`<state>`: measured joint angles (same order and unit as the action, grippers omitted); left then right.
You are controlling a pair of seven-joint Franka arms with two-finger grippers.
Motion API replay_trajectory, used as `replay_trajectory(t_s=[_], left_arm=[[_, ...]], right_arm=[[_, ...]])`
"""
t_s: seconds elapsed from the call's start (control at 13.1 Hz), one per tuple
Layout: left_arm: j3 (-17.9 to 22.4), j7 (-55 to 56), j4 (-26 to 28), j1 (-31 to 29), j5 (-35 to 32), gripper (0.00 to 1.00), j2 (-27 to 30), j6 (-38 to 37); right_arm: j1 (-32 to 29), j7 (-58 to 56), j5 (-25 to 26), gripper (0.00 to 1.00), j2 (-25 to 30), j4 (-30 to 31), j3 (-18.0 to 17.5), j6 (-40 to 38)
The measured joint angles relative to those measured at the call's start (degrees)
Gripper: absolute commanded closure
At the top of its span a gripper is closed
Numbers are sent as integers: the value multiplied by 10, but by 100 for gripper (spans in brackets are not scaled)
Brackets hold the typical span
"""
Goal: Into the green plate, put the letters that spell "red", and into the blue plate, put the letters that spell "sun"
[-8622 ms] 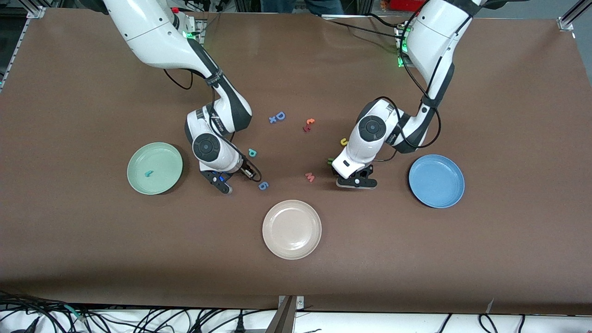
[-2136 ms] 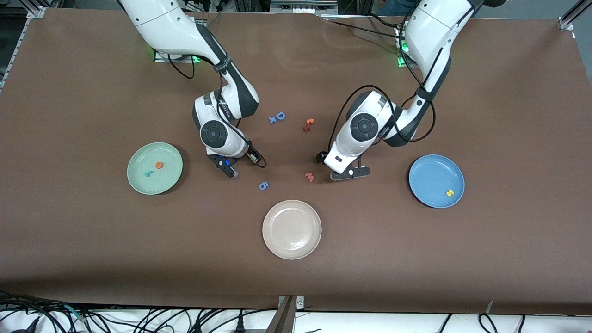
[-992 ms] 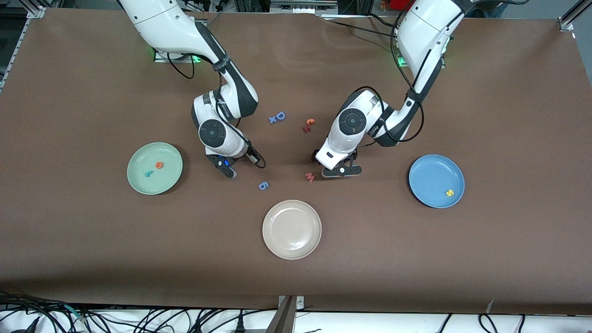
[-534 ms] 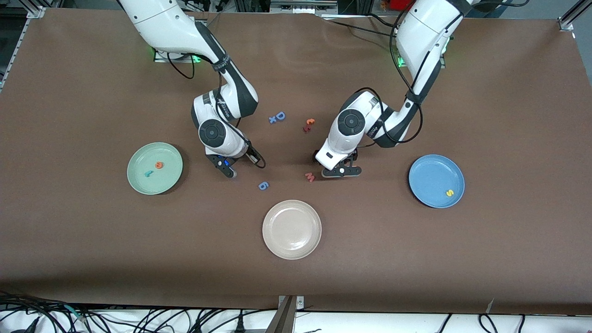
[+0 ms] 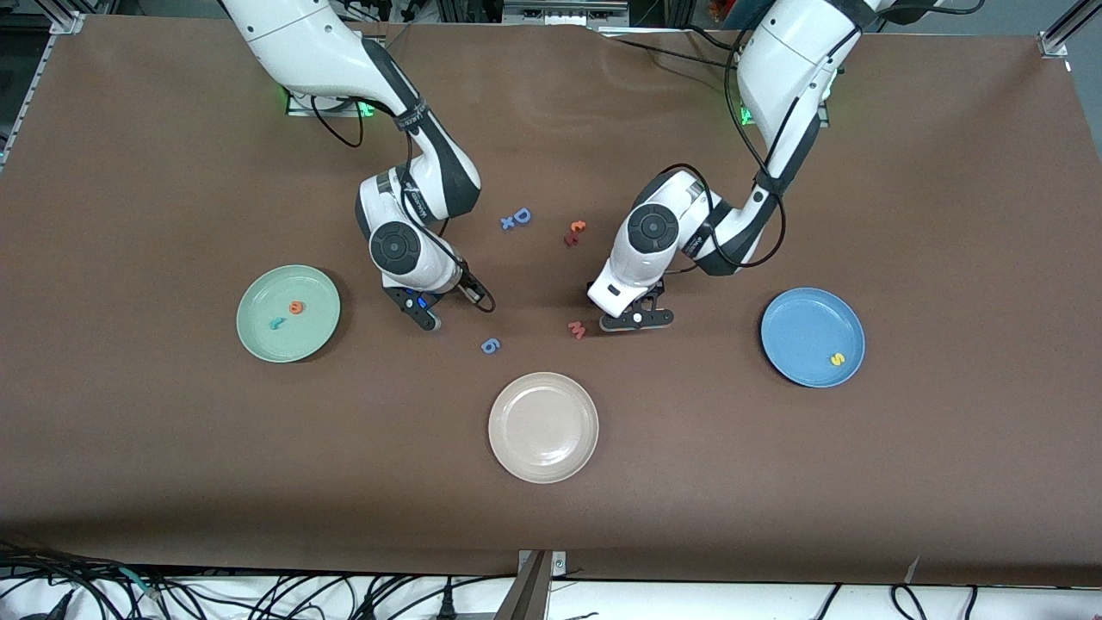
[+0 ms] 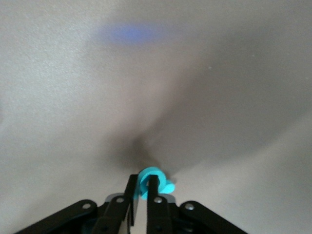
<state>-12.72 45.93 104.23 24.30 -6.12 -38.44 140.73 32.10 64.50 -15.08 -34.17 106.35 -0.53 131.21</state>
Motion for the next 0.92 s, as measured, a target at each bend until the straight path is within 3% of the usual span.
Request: replay_trajectory(t_s=[0.23, 0.31, 0.38, 0.46, 0.92], left_arm=[[0, 11, 0, 0, 0, 58, 0, 0], [0, 12, 0, 0, 0, 58, 0, 0], [0, 13, 0, 0, 0, 58, 0, 1], [0, 17, 0, 0, 0, 59, 0, 1], [0, 26, 0, 0, 0, 71, 0, 1]], right_arm=[[0, 0, 2, 88, 0, 2, 0, -8], [0, 0, 2, 80, -1, 2, 0, -8], [0, 0, 2, 45, -1, 2, 0, -9], [0, 0, 2, 29, -1, 2, 0, -9], [0, 0, 4, 30, -1, 3, 0, -11]])
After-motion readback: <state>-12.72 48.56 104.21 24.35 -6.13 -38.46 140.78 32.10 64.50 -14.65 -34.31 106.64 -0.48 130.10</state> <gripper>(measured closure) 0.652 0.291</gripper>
